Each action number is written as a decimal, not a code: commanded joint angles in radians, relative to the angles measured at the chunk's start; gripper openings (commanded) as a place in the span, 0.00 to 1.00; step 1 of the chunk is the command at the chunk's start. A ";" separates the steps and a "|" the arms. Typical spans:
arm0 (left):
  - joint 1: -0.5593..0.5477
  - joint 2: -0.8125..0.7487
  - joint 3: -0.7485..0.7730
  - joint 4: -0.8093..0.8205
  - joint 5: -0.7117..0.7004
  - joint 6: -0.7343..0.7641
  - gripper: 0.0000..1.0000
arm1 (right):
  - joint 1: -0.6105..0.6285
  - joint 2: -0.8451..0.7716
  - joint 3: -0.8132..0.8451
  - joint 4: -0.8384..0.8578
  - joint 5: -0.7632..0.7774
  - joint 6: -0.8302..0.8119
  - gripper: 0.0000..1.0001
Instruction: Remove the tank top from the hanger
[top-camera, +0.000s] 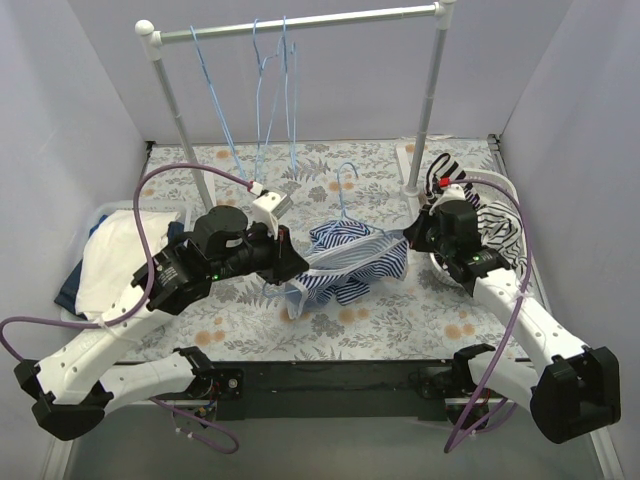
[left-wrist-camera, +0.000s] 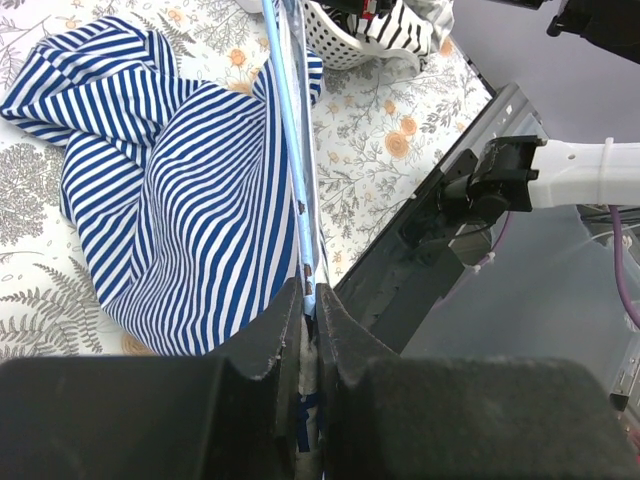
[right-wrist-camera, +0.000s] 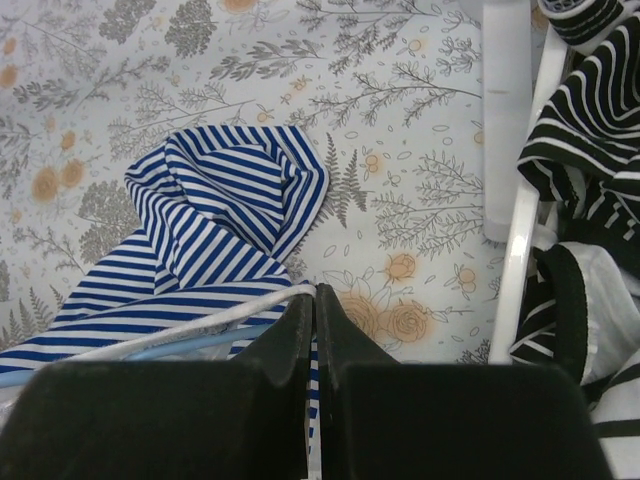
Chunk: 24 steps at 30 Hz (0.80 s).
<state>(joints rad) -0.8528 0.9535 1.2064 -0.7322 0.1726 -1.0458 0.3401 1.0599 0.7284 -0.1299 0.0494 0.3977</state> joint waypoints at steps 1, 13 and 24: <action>0.001 -0.090 0.012 0.007 0.004 -0.010 0.00 | -0.069 -0.011 -0.056 -0.100 0.239 -0.034 0.01; 0.001 -0.167 -0.008 0.045 -0.104 -0.019 0.00 | -0.063 0.078 0.016 -0.126 0.153 -0.013 0.01; 0.001 -0.159 -0.059 0.174 -0.107 -0.043 0.00 | -0.030 -0.004 -0.053 -0.111 0.057 0.025 0.01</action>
<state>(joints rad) -0.8570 0.8814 1.1294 -0.6804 0.1276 -1.0821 0.3496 1.0733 0.7170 -0.1680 0.0010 0.4305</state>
